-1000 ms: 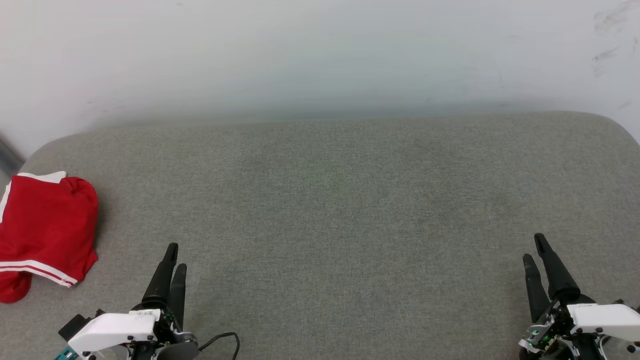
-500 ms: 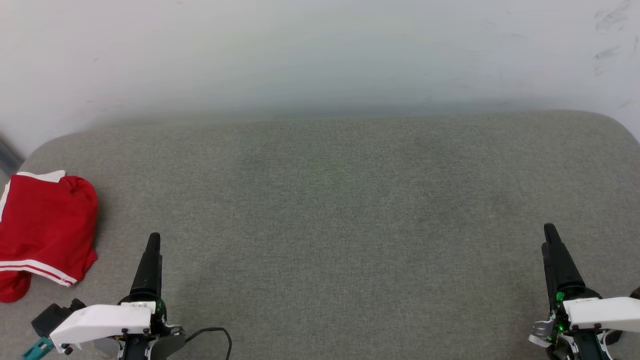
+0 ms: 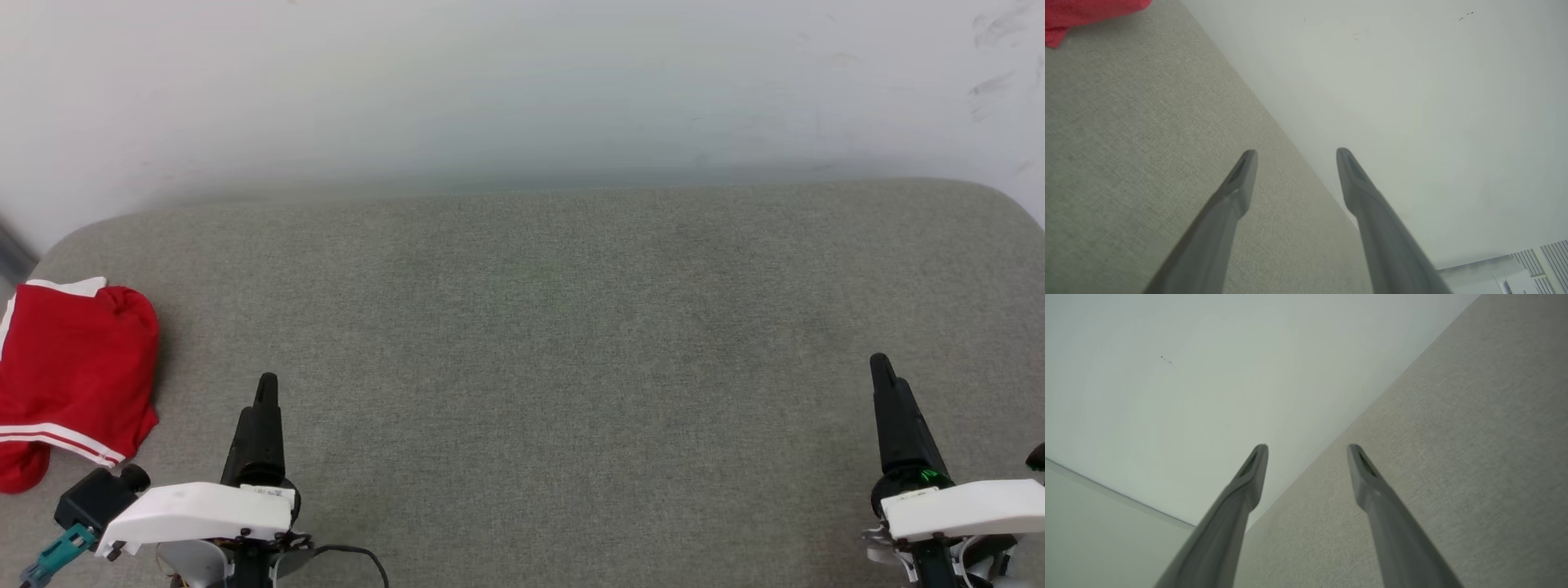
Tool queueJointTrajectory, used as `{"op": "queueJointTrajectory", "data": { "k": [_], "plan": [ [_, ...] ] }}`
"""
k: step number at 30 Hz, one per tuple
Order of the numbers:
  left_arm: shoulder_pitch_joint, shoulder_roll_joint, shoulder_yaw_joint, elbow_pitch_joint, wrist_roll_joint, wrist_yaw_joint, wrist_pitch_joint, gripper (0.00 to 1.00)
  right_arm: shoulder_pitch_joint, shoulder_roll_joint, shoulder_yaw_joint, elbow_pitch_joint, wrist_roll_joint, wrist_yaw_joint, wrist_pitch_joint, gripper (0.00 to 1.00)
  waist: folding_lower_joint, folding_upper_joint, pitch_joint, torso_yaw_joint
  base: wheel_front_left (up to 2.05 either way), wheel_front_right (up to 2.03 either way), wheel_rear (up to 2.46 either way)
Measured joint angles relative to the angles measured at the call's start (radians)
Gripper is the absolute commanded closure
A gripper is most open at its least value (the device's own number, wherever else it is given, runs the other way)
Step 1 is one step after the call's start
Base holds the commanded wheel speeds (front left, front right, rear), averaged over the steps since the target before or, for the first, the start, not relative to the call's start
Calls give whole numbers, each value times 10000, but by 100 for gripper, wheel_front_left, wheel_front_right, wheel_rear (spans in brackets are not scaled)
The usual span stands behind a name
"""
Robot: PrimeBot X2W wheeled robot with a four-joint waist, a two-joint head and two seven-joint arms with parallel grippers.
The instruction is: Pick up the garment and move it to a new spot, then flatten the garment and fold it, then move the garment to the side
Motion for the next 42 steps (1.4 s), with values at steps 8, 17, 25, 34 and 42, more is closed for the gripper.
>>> {"op": "queueJointTrajectory", "data": {
  "k": [8, 17, 25, 34, 42],
  "plan": [
    [194, 4, -385, -201, 1779, 391, -284, 0, 202, 0, 251, -199, -1722, 0, -276, 0, 0, 0, 9, 9, 0, 0, 0],
    [358, 8, -683, -393, 3335, 631, -556, 0, 354, 0, 412, -334, -3087, 0, -556, 0, 0, 0, 22, 21, 0, 0, 0],
    [444, 15, -880, -564, 4481, 700, -802, 0, 517, 0, 502, -466, -4140, 2, -798, 0, 0, 0, 15, 39, 0, 0, 0],
    [570, 54, -1156, -706, 5549, 694, -1051, 0, 593, 0, 564, -640, -5160, 2, -1057, 0, 0, 0, 4, 48, 0, 0, 0],
    [660, 65, -1283, -848, 6362, 675, -1254, 0, 698, 0, 604, -769, -6002, 2, -1252, 0, 0, 0, -12, 40, 0, 0, 0]
  ]
}}
